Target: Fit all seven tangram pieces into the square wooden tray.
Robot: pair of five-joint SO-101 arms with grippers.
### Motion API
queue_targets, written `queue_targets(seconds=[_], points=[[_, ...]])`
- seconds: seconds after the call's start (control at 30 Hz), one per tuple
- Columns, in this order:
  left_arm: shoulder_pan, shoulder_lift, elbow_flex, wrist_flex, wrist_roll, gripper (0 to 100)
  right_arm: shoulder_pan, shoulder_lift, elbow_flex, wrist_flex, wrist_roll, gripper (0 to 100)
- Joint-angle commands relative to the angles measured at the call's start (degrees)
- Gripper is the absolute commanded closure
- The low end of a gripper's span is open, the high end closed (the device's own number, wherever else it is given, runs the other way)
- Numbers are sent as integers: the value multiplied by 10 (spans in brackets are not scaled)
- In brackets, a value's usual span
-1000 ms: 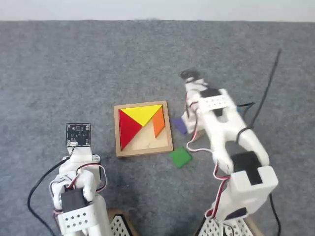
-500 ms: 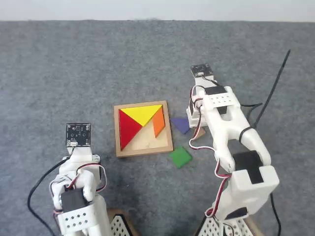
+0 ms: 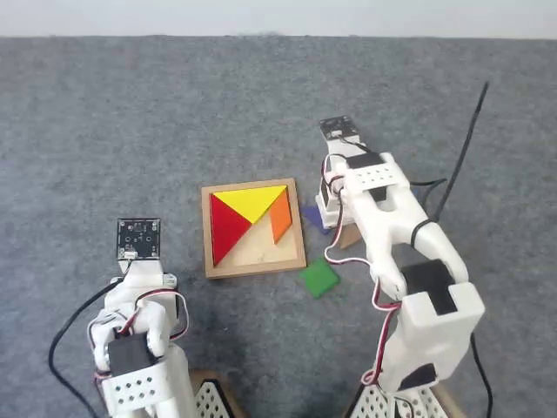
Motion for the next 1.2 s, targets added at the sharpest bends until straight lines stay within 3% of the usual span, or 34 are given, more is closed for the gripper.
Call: queue_targets(seconds=[0.0,0.47,0.8,0.97,1.17], points=[[-2,-11,-5,3,-5,985,27,14,-16,22,10,872],[-2,-11,-5,3,-5,985,104,-21,3,60,-29,891],[-2,-11,-5,3,-5,985,106,-298,174,0,-25,916],[-2,-11,-5,3,-5,985,105,-362,215,7,75,831],[-2,-11,-5,3,-5,985,100,-338,193,62,344,764]])
